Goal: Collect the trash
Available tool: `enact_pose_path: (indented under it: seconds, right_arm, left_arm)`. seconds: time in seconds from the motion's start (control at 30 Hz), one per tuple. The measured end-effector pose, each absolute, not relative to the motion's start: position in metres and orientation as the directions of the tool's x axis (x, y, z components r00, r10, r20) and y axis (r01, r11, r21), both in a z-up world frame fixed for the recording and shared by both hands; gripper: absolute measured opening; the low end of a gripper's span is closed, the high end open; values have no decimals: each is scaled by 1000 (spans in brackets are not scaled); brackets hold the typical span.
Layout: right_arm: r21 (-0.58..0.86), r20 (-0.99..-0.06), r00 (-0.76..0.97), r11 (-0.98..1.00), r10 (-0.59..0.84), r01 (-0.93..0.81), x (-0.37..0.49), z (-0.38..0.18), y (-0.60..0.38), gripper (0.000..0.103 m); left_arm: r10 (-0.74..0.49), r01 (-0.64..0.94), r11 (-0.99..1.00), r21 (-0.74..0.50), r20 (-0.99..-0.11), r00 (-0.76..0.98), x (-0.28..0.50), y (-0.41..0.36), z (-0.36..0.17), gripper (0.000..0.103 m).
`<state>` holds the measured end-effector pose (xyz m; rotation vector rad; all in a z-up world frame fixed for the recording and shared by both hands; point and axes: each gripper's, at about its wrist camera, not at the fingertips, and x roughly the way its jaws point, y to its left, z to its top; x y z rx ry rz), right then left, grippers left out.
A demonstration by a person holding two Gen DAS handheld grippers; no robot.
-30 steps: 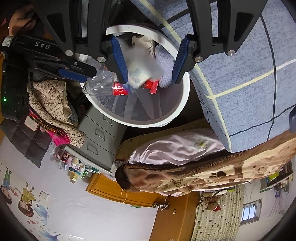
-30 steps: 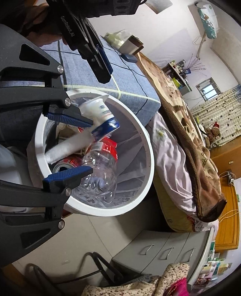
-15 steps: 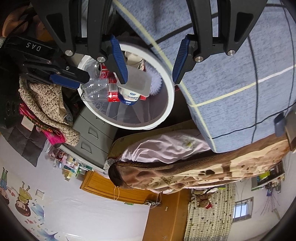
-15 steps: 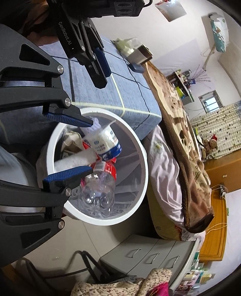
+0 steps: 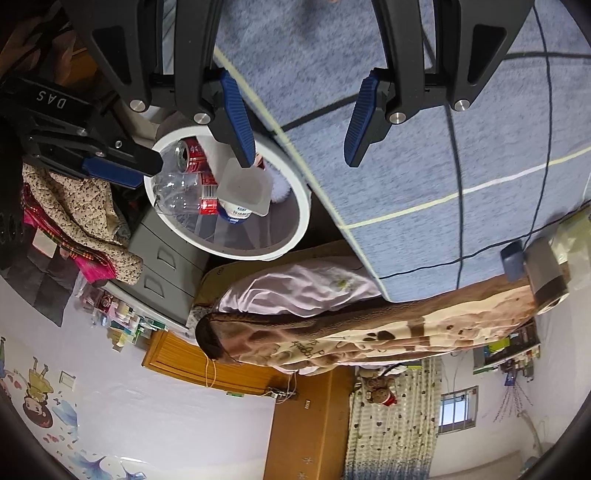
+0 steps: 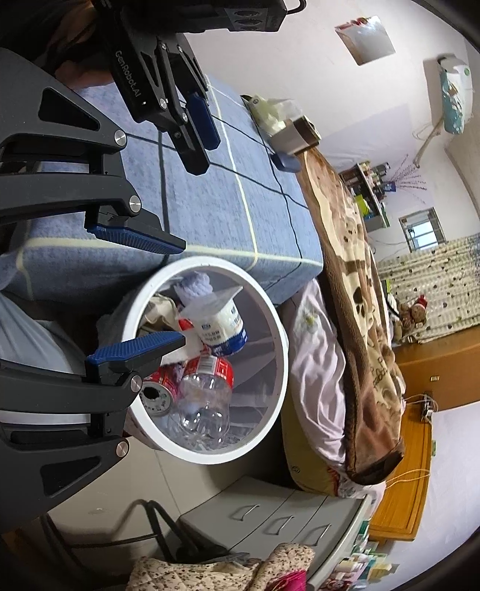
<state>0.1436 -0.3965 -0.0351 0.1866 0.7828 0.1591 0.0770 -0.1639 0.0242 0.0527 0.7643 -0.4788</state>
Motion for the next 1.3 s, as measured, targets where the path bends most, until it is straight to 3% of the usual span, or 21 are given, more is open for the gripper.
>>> enact_pose_path:
  seconds: [1.3]
  right_arm:
    - [165, -674, 692, 965, 260, -202, 110, -30, -354, 45]
  left_arm:
    - [-244, 251, 964, -90, -675, 696, 12, -100, 18, 50]
